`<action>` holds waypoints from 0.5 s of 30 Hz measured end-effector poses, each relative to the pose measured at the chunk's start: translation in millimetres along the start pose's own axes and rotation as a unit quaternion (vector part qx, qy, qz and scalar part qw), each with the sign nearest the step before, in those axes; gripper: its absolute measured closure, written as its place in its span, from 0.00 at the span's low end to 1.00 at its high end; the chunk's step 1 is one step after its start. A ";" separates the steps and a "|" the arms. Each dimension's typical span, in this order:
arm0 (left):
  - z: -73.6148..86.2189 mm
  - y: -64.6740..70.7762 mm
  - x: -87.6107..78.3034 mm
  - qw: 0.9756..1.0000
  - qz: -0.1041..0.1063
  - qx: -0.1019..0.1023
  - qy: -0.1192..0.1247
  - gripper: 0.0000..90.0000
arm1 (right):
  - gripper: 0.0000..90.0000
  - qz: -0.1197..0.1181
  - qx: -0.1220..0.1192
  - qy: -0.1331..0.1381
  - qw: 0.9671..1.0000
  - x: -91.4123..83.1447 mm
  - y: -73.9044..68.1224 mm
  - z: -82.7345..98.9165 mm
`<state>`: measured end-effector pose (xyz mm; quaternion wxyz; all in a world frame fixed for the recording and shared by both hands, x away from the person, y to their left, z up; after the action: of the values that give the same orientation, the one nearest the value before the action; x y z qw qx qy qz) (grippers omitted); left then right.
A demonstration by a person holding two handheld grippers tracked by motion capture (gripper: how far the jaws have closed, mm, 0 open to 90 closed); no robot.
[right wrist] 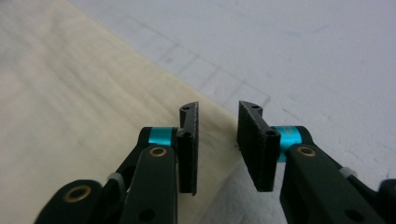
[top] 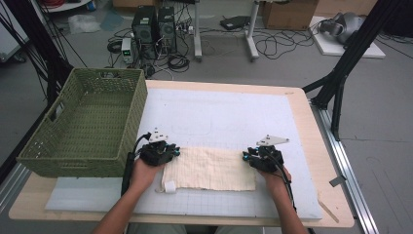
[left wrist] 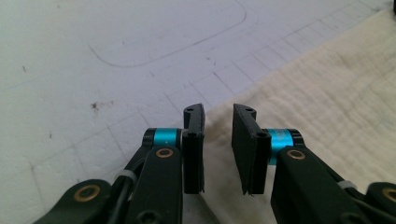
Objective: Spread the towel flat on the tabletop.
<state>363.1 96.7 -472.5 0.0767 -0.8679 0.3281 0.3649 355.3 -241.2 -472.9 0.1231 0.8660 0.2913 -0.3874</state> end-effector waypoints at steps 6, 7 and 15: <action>-1.1 3.8 -7.1 1.000 0.003 -0.006 0.013 0.70 | 0.75 0.036 0.030 0.003 0.999 -2.9 16.4 1.9; -3.0 2.7 -9.7 1.000 0.000 -0.004 0.027 0.68 | 0.75 0.043 0.024 0.007 0.999 -4.1 15.1 0.6; -4.7 -12.4 1.2 0.999 -0.009 -0.032 0.030 0.59 | 0.65 0.014 0.008 0.014 1.000 -2.7 10.7 -10.8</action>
<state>374.2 103.8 -471.2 0.0423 -0.8834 0.3103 0.3486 366.7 -246.1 -463.8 0.1180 0.8763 0.2774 -0.3759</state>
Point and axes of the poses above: each handheld gripper's, and its own axes: x roughly forward along the jaws, z roughly out of its underside, y roughly to its right, the point moved 4 cm from there along x, roughly forward along the jaws, and after that the axes turned 7 degrees about -y, right-handed, at the moved point
